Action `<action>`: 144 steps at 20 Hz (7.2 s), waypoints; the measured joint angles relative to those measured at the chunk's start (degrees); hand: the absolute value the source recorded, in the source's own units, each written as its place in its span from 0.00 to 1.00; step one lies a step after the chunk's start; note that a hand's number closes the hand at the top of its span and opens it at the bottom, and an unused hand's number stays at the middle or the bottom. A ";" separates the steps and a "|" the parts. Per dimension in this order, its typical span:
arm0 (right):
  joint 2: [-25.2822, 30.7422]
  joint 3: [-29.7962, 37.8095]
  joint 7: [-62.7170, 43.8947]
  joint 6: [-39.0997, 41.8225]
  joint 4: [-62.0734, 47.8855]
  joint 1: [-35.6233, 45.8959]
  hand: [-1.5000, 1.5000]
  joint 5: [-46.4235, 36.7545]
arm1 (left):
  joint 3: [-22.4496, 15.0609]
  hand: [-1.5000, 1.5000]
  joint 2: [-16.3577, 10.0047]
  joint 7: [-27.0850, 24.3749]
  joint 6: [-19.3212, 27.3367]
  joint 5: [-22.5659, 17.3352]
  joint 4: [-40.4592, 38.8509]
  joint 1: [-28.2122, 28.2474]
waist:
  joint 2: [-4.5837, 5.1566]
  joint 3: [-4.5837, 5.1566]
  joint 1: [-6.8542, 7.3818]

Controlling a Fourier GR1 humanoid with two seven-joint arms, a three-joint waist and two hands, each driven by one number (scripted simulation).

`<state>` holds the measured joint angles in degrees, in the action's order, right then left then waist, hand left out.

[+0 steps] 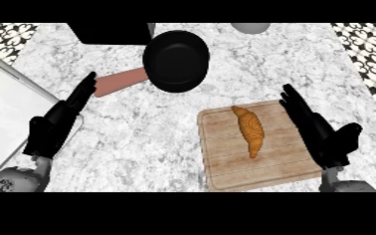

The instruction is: Pick the croissant from the cutting board and place it in the pot

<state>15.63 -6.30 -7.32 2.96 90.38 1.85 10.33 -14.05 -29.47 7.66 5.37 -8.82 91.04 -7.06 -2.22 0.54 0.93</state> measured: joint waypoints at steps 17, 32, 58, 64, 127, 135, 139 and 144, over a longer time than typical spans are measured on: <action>13.94 0.47 40.12 14.41 -24.84 27.08 0.00 -15.84 | 9.57 0.50 8.19 1.53 9.38 -5.32 0.78 -5.42 | 3.05 -0.66 2.08; 20.01 -16.10 30.63 32.45 -22.05 40.43 0.00 -32.53 | 11.65 0.50 9.28 2.37 10.35 -4.35 0.20 -4.89 | 2.09 -0.44 -0.36; 8.87 -19.69 14.89 39.33 -11.53 30.11 0.00 -54.95 | 16.35 0.50 12.60 3.44 6.32 -0.77 -0.03 -5.41 | 2.23 -0.54 -0.76; 6.65 -19.76 18.53 35.99 -15.03 28.00 0.00 -60.39 | 16.87 0.50 14.19 2.50 5.76 0.63 0.04 -4.61 | 2.24 -0.54 -0.67; -15.27 -35.18 -51.92 -25.15 -12.69 63.79 1.00 -52.74 | 18.81 0.50 16.66 6.34 1.69 3.39 -0.05 -9.04 | 2.29 -0.41 2.53; -15.44 -30.95 -45.14 -36.21 -26.92 66.89 1.00 -44.76 | 18.54 0.50 17.22 7.00 2.20 3.75 1.65 -8.36 | 2.77 -0.47 2.19; -15.03 -32.64 -44.20 -36.42 -37.34 70.12 1.00 -49.12 | 18.17 0.50 17.68 6.89 3.00 4.67 1.97 -7.81 | 2.75 -0.43 1.73; -15.32 -33.55 -42.18 -37.38 -49.58 72.01 1.00 -52.39 | 17.81 0.50 17.88 7.25 2.93 4.89 2.59 -7.69 | 2.94 -0.44 1.98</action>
<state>0.31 -39.85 -49.50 -34.42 40.79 73.86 -42.06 3.76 -11.59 14.91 8.30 -3.93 93.63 -14.75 0.72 0.10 2.92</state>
